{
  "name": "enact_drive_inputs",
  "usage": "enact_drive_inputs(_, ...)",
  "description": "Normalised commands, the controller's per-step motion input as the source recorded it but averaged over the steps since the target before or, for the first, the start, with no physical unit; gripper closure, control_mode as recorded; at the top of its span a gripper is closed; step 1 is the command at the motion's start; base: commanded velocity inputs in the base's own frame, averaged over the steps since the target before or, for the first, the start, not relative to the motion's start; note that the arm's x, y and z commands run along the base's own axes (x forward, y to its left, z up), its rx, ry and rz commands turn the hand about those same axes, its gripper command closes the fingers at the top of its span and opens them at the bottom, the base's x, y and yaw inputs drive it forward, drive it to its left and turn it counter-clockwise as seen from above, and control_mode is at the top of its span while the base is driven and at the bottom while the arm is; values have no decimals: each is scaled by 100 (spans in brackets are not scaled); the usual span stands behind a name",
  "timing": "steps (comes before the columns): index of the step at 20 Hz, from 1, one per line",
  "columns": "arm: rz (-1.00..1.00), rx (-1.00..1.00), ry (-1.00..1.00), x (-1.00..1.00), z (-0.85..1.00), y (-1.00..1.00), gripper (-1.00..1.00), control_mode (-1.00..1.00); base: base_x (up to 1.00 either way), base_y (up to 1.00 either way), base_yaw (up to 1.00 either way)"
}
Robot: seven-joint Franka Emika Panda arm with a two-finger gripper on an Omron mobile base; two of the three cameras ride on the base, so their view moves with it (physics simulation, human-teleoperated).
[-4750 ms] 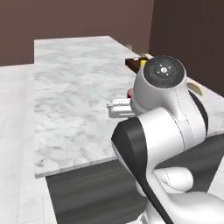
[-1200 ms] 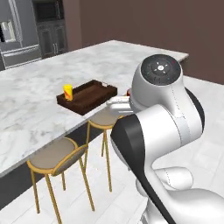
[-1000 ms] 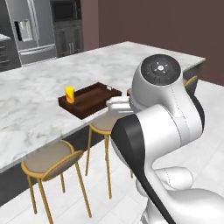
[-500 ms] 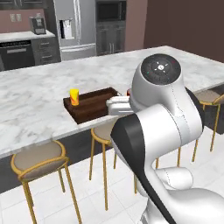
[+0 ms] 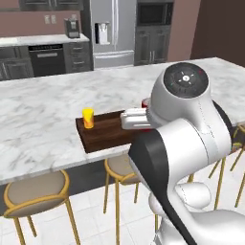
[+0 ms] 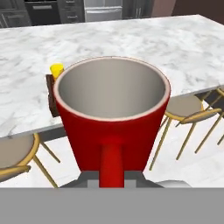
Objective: There is a tray on the dining counter. Grab the cup, mug, and pitcher and place them on the tray. The pitcher may be placed next to the tray if it cannot fit the tray.
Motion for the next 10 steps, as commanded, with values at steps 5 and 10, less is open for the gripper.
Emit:
enact_drive_inputs(5,0,0,0,0,0,0,100,100,97,0,0)
enact_drive_inputs(10,0,0,0,0,0,0,100,100,87,0,7)
